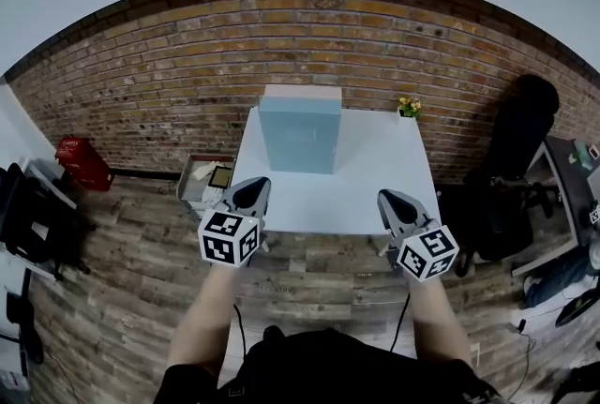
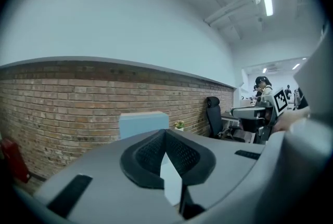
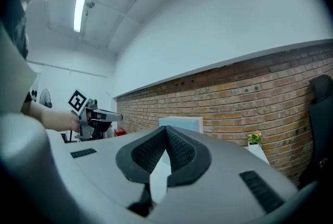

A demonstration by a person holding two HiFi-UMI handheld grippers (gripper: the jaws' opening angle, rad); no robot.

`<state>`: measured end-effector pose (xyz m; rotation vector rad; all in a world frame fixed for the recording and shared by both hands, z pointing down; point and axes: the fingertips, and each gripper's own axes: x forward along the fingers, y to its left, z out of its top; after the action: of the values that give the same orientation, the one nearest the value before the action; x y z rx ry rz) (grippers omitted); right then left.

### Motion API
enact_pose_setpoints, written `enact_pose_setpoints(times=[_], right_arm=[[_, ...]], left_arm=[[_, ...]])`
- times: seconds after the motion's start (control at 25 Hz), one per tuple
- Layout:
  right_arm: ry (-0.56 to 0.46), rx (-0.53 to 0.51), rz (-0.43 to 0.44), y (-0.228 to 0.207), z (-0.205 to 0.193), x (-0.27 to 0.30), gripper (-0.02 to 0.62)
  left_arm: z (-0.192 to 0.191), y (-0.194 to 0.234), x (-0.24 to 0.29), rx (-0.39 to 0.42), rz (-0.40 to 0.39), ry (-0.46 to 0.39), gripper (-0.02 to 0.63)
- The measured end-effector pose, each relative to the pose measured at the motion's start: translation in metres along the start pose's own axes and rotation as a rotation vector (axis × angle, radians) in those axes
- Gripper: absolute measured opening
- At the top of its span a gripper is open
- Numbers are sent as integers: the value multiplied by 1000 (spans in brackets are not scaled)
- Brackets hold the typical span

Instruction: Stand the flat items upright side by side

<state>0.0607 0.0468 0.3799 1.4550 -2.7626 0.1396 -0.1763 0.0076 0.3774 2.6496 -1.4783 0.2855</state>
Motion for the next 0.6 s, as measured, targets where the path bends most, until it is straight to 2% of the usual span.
enact_pose_setpoints(times=[0.08, 0.16, 0.36, 0.6], right_arm=[[19, -3, 3, 8, 2, 6, 15], [35, -6, 3, 15, 4, 12, 15], [46, 43, -5, 26, -1, 21, 15], [53, 59, 5, 41, -7, 21, 15]], left_arm=[[1, 19, -13, 52, 75, -14, 17], [5, 33, -24, 60, 122, -43, 17], [-5, 50, -30, -35, 107, -64, 17], [-13, 58, -28, -87, 97, -56, 17]])
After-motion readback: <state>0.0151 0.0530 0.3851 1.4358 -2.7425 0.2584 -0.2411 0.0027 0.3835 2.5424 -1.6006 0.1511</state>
